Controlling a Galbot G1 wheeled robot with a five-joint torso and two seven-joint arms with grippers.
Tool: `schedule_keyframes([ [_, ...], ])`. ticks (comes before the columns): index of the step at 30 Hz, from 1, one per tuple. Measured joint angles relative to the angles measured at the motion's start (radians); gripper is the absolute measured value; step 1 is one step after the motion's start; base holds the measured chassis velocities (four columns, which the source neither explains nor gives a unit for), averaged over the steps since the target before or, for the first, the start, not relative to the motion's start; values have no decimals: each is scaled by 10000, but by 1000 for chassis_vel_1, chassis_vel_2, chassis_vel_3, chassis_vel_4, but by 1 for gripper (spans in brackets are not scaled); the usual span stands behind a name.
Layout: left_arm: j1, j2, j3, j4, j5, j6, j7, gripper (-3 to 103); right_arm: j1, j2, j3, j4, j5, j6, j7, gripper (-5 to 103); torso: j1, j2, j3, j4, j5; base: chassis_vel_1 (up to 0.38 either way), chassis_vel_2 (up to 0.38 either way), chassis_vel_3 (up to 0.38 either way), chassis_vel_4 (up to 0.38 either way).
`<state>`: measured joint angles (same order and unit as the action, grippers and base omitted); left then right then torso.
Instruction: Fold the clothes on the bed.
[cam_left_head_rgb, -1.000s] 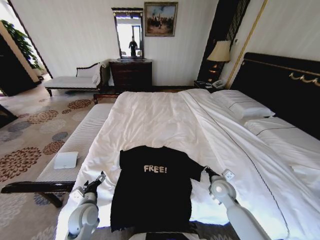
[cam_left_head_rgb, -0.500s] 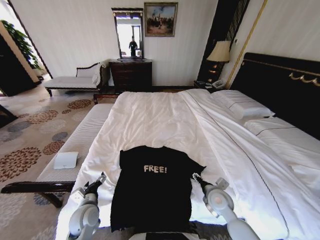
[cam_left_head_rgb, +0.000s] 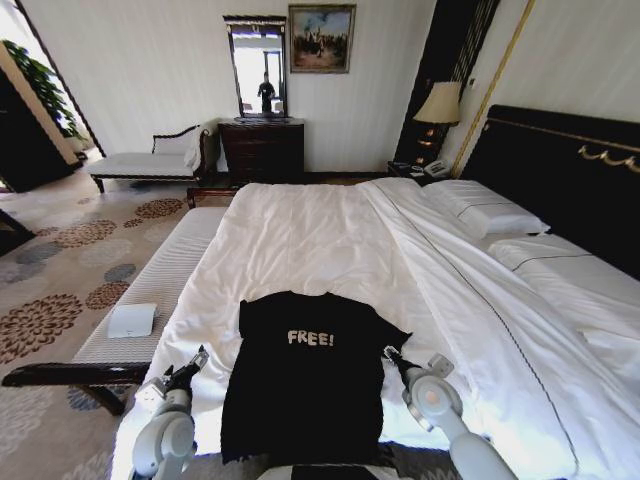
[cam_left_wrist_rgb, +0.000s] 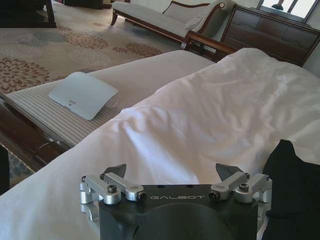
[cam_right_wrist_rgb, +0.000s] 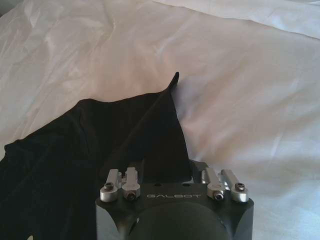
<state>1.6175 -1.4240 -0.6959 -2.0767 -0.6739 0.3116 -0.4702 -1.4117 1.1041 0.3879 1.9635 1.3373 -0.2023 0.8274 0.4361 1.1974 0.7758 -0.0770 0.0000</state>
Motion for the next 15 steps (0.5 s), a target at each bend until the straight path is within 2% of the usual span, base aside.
schedule_keyframes([
  [5,27,-4,4,-40,31,0,-16,100,-282,25,28,200,-114,85,60,27,0,1,0,0,0,0,0,0,0],
  [7,40,-7,4,-48,35,0,-19,100,-340,58,19,202,-173,107,70,27,0,0,0,-1,0,0,0,0,0],
  [10,69,-16,4,-78,52,-1,-23,100,-452,133,-9,230,-254,139,117,11,0,0,0,0,0,0,0,0,0],
  [12,80,-21,4,-84,58,-4,-25,100,-518,150,-27,273,-292,150,140,11,0,0,0,0,0,0,0,0,0],
  [13,94,-28,4,-90,61,-16,-25,100,-601,157,-41,339,-349,163,153,2,0,1,0,0,0,0,0,0,0],
  [15,119,-42,2,-94,69,-34,-26,100,-741,168,-56,471,-424,182,169,1,1,1,0,0,0,0,0,0,0],
])
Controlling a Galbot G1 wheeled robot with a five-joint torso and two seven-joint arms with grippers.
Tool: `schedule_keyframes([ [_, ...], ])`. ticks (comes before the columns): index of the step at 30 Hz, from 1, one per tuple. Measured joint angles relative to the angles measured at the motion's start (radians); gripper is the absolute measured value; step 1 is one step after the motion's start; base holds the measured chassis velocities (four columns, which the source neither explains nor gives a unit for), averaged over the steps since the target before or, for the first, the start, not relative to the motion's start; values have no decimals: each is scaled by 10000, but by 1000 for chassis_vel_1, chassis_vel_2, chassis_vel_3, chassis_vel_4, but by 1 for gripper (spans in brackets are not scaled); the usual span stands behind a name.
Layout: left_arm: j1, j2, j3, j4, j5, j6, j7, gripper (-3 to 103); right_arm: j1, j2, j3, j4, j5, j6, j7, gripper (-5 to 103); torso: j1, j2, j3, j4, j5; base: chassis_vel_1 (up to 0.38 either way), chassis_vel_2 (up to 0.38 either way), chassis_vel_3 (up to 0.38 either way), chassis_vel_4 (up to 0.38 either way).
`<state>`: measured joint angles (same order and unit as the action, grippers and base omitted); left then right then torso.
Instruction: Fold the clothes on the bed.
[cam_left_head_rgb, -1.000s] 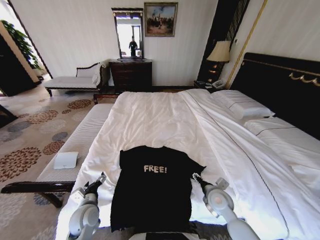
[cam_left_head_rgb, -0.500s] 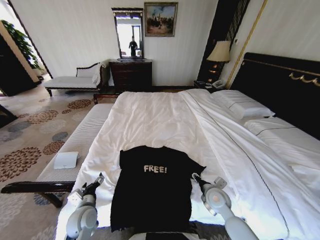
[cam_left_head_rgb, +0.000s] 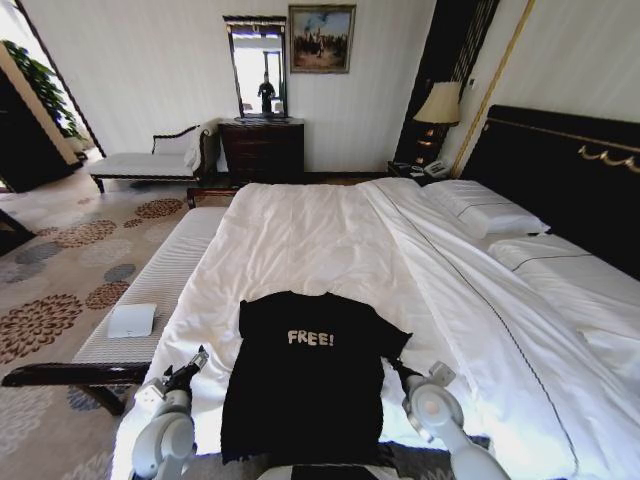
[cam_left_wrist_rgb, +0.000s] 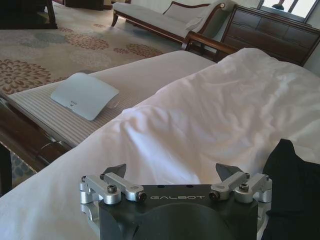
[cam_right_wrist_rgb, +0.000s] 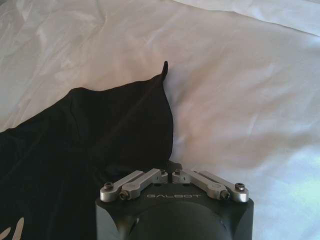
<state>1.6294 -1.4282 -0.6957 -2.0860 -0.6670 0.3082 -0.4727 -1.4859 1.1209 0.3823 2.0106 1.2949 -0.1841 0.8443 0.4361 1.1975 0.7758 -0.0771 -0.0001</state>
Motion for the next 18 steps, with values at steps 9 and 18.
schedule_keyframes([
  [9,136,-63,-10,-1,54,-110,10,100,-493,59,-12,444,-240,11,53,0,0,0,0,0,0,0,0,0,0],
  [18,174,-121,0,-60,64,-124,13,100,-440,54,192,318,-373,-4,106,13,0,0,0,0,1,0,0,0,0],
])
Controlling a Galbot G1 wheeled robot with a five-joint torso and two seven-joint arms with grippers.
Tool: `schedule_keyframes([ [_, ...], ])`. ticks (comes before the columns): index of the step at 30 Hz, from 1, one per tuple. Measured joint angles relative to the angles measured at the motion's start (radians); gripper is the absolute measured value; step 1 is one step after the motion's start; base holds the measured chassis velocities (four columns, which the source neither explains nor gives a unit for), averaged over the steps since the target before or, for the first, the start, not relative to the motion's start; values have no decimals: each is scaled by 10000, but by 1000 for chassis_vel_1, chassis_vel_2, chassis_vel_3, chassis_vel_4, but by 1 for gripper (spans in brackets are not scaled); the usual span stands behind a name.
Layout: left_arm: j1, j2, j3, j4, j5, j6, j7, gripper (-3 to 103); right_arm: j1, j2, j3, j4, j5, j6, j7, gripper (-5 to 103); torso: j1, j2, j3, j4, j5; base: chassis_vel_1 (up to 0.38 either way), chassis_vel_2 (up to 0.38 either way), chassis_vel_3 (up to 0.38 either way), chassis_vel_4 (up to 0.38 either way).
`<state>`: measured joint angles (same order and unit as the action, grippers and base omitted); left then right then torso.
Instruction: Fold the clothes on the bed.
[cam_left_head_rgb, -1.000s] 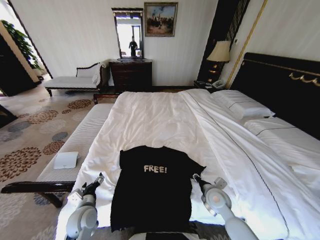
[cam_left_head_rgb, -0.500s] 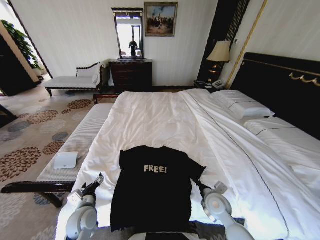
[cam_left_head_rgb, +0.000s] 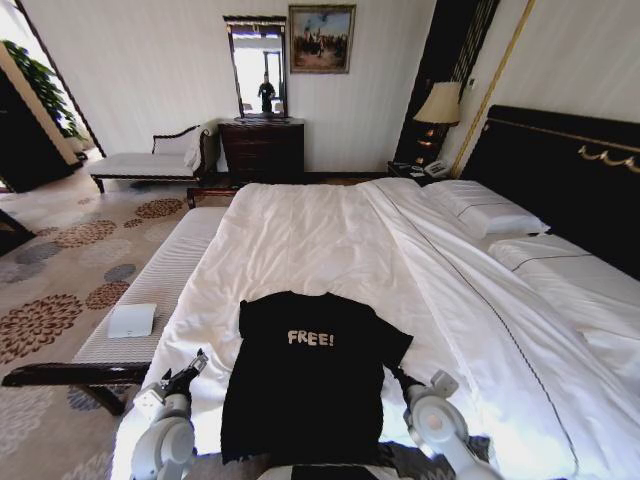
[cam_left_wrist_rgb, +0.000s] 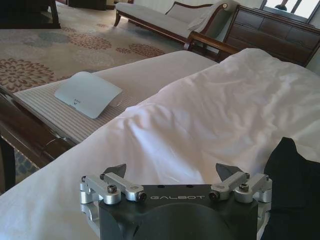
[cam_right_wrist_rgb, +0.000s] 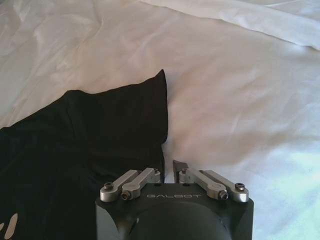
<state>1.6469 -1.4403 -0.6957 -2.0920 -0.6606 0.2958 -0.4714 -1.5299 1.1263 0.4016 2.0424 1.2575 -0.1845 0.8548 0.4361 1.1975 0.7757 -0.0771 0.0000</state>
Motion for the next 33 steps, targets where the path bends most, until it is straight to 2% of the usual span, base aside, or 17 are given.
schedule_keyframes([
  [2,-20,-6,10,0,-1,0,0,100,-9,7,44,3,-54,0,37,18,0,0,0,1,0,0,0,0,0],
  [3,-57,-6,14,0,-28,0,0,100,-27,28,92,52,-132,-1,81,29,0,0,1,1,1,0,0,0,0],
  [5,-102,-6,17,1,-92,0,0,100,-44,55,159,140,-263,4,99,29,0,-1,1,1,1,0,0,0,0],
  [7,-241,0,4,-2,-345,0,0,100,-69,107,324,358,-544,68,103,40,-1,-1,1,0,0,0,0,0,0],
  [10,-622,44,-186,-111,-1235,0,-12,100,-11,157,668,748,-724,191,49,45,-1,0,1,0,0,0,0,0,0],
  [11,-1128,122,-446,-227,-2301,26,-112,100,199,157,1042,1010,-693,299,-92,56,-1,0,1,1,-2,0,0,0,0],
  [12,-1128,122,-446,-227,-2301,26,-112,100,199,157,1042,1010,-693,299,-92,56,-1,0,1,1,-2,0,0,0,0],
  [15,-2032,368,-574,-267,-3576,101,-263,100,639,154,1451,1014,-521,404,-190,68,0,0,2,1,-3,0,0,0,0],
  [16,-2032,368,-574,-267,-3576,101,-263,100,639,154,1451,1014,-521,404,-190,68,0,0,2,1,-3,0,0,0,0],
  [17,-2395,483,-437,-257,-3774,115,-215,100,849,182,1571,915,-327,418,-171,73,1,-1,2,-1,1,0,0,0,0],
  [19,-2659,608,-85,-252,-3787,121,87,100,1076,268,1652,776,-135,422,-119,84,1,-1,2,-1,1,0,0,0,0],
  [20,-2722,663,166,-252,-3700,100,325,100,1161,331,1659,717,-86,423,-104,84,1,-1,2,-1,1,0,0,0,0],
  [21,-2720,697,471,-247,-3550,71,581,100,1266,417,1625,629,-44,423,-83,89,2,-1,2,-3,1,0,0,0,0],
  [22,-2720,697,471,-247,-3550,71,581,100,1266,417,1625,629,-44,423,-83,89,2,-1,2,-3,1,0,0,0,0],
  [24,-2652,653,900,-86,-3305,14,914,100,1394,527,1441,488,-23,420,-71,98,1,0,2,2,1,0,0,0,0],
  [28,-2679,512,1263,395,-3083,58,895,100,1414,632,1320,347,-26,409,-69,100,0,0,1,1,-1,0,0,0,0],
  [33,-2596,333,1742,1169,-2201,219,738,100,1403,672,1294,155,-28,401,-67,100,1,-1,2,0,0,0,0,0,0],
])
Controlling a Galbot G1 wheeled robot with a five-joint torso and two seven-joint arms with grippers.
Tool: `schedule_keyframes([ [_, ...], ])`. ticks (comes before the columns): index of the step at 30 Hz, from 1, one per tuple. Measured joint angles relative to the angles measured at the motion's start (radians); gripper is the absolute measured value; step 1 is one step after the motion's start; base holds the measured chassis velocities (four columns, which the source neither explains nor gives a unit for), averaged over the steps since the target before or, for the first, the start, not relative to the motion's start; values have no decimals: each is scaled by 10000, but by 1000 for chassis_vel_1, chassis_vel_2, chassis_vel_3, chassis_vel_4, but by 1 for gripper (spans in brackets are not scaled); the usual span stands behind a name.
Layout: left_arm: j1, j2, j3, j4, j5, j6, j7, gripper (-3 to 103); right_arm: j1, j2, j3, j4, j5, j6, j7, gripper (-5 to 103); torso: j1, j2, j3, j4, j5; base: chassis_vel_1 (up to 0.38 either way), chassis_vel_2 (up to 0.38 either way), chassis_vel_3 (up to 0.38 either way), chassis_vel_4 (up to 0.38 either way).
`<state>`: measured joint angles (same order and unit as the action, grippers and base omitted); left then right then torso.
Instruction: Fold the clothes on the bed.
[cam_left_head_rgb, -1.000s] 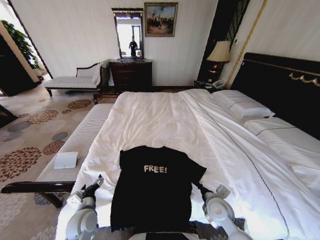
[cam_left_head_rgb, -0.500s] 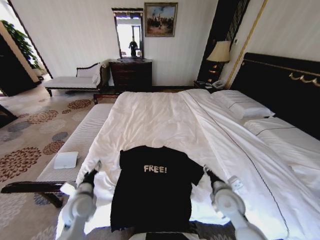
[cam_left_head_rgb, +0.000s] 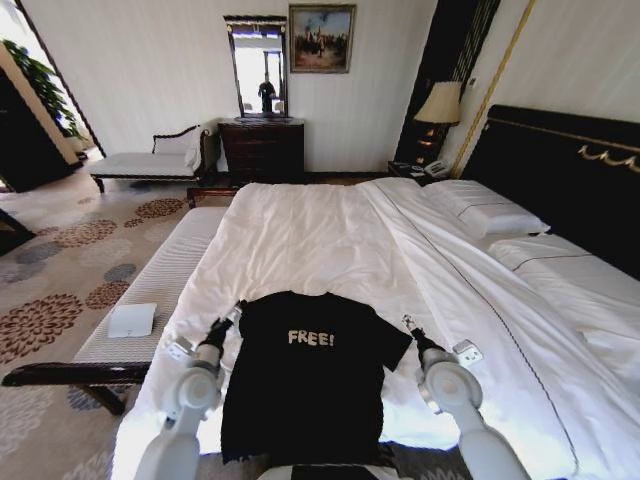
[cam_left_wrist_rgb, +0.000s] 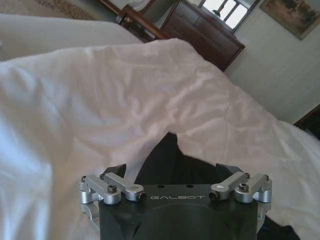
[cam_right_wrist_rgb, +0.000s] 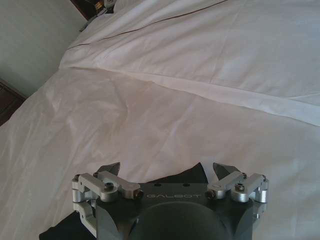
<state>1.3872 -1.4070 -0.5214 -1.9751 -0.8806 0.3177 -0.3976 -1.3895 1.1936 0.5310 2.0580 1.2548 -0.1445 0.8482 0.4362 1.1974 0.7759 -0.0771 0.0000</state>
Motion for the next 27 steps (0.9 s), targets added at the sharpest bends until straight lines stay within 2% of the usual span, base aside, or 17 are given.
schedule_keyframes([
  [4,14,-256,31,337,-256,75,-18,100,-3,41,-45,-117,2,-10,2,100,-1,1,-1,0,0,0,0,0,0],
  [11,-103,-625,-193,787,-1200,211,-35,100,-19,97,-127,-225,2,-30,6,100,0,1,-1,0,1,0,0,0,0],
  [18,-79,-764,-302,1068,-1393,286,-42,100,-142,88,-124,-234,1,-52,-1,100,-1,1,-1,0,1,0,0,0,0],
  [27,-643,-955,-320,1697,-1411,184,10,100,-242,-6,-48,-185,0,-58,3,100,-1,1,-1,0,0,0,0,0,0],
])
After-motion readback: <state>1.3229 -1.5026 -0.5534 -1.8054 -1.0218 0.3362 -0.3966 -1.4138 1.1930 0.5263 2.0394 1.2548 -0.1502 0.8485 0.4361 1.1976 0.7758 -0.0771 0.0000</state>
